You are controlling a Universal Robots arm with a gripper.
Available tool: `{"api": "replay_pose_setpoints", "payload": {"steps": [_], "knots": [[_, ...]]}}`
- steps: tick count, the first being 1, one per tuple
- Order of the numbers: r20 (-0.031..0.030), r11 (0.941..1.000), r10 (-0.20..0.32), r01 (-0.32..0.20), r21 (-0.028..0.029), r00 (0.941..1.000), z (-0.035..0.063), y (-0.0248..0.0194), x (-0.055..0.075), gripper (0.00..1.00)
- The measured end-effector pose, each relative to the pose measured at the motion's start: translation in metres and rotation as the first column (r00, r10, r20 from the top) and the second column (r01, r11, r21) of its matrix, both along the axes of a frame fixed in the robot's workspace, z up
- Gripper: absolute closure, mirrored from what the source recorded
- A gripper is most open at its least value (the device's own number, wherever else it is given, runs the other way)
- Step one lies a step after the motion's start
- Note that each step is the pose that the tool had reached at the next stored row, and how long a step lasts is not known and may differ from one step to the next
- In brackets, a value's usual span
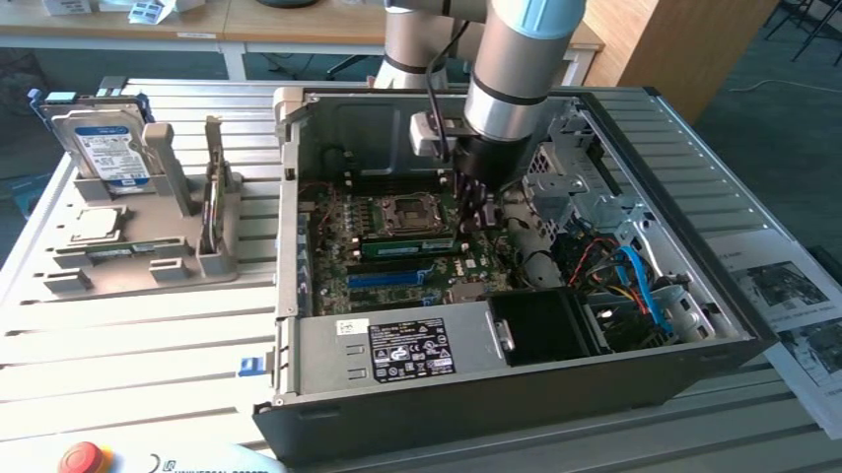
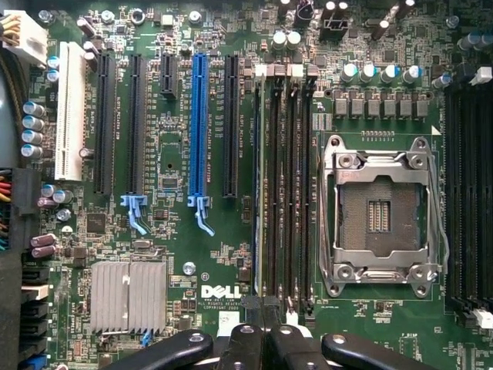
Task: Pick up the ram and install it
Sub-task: 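Press down the ram until it locks into place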
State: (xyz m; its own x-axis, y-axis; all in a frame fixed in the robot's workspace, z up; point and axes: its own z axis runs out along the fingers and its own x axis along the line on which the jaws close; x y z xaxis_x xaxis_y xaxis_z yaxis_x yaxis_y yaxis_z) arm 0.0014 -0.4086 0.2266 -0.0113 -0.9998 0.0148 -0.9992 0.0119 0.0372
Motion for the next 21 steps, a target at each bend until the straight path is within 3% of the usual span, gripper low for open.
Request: {"api": "replay_pose_setpoints", "payload": {"steps": [21], "knots": [[-0.0001,1.0000,0.000,0.000,-0.0001,1.0000,-0.0046,0.0000,0.0000,0.90]]}}
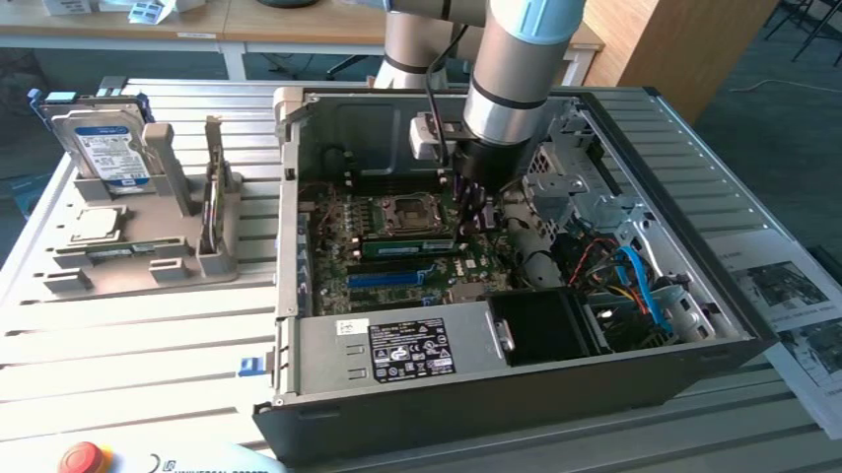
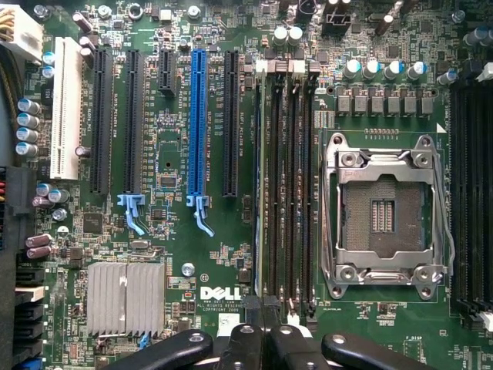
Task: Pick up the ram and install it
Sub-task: 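Press down the ram until it locks into place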
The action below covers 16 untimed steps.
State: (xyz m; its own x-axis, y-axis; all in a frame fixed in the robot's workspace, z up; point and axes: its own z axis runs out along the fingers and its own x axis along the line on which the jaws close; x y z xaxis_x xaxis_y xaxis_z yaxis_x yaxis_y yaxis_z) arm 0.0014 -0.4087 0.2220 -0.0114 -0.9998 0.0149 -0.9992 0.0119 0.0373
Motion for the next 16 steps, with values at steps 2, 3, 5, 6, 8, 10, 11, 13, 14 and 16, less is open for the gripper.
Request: {"api": "replay_pose_setpoints", "payload": {"steps": [2,3,5,6,8,10,11,13,14,16], "knots": [[0.0000,1.0000,0.000,0.000,0.0000,1.0000,0.0000,0.0000,0.000,0.90],[0.0001,1.0000,0.000,0.000,0.0001,1.0000,0.0000,0.0000,0.000,0.90],[0.0003,1.0000,0.000,0.000,0.0007,1.0000,0.0006,0.0001,0.000,0.90],[0.0000,1.0000,0.000,0.000,0.0012,1.0000,0.0011,0.0001,0.000,0.90],[0.0001,1.0000,0.000,0.000,0.0002,1.0000,0.0030,0.0000,0.000,0.90],[0.0000,1.0000,0.000,0.000,0.0001,1.0000,0.0048,0.0000,0.000,0.90],[0.0001,1.0000,0.000,0.000,0.0001,1.0000,0.0057,0.0000,0.000,0.90],[0.0001,1.0000,0.000,0.000,0.0002,1.0000,0.0077,0.0000,0.000,0.90],[0.0000,1.0000,0.000,0.000,0.0001,1.0000,0.0088,0.0000,0.000,0.90],[0.0001,1.0000,0.000,0.000,0.0001,1.0000,0.0110,0.0000,0.000,0.90]]}}
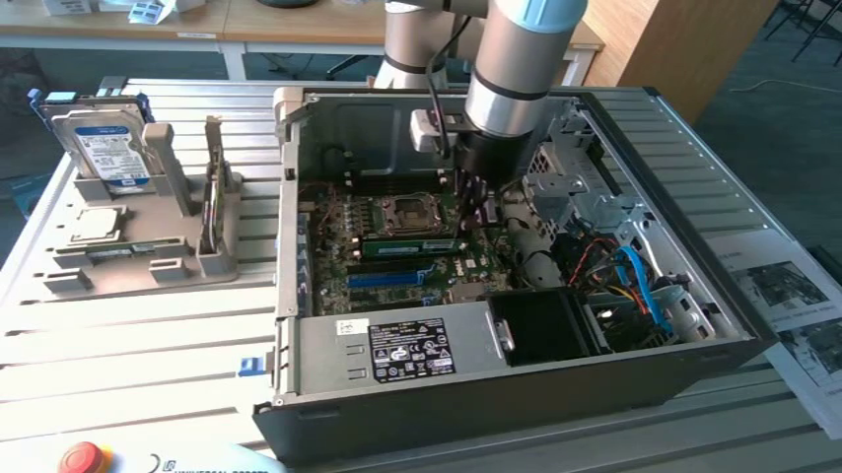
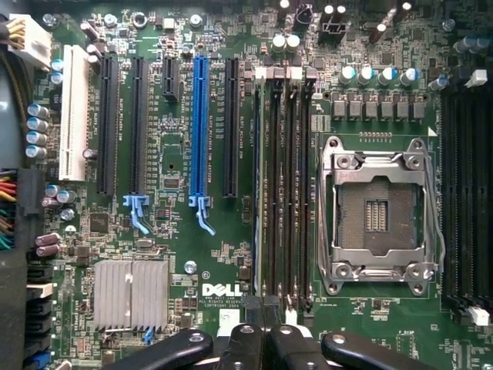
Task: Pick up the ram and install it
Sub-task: 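Press down the ram until it locks into place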
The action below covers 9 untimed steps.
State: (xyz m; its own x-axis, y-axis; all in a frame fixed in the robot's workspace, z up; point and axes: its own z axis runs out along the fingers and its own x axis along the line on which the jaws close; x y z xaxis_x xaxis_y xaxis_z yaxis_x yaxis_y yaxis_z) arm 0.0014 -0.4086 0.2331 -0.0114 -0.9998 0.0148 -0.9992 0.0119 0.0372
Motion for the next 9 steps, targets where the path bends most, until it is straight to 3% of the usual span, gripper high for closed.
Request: {"api": "replay_pose_setpoints", "payload": {"steps": [9], "knots": [[0.0000,1.0000,0.000,0.000,0.0002,1.0000,0.0054,0.0000,0.0000,0.90]]}}
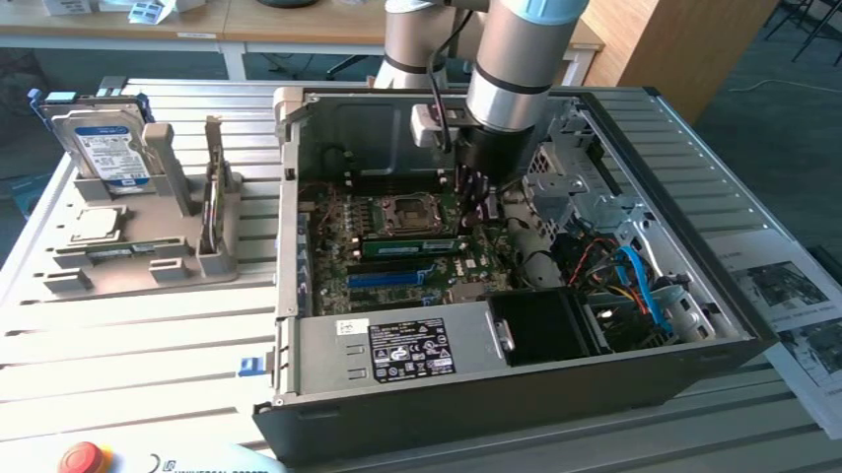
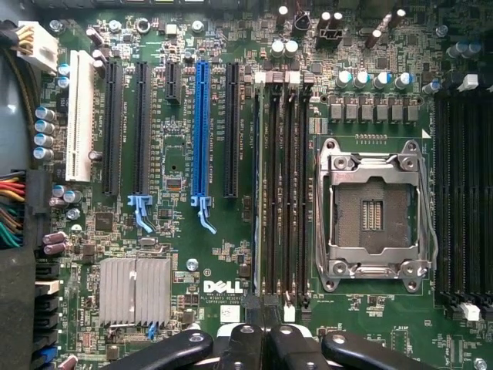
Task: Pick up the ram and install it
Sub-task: 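Press down the ram until it locks into place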
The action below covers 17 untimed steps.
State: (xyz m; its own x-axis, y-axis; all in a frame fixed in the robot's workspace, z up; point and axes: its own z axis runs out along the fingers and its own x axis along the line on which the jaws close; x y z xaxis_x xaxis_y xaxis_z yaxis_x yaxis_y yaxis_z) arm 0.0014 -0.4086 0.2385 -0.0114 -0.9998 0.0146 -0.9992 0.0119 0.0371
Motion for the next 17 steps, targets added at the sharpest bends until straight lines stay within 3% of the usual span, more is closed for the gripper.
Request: {"api": "replay_pose_setpoints", "payload": {"steps": [5,17], "knots": [[-0.0002,1.0000,0.000,0.000,-0.0005,1.0000,0.0001,-0.0001,-0.008,0.90],[0.0028,1.0000,0.000,0.000,-0.0001,1.0000,-0.0006,0.0000,-0.062,0.90]]}}
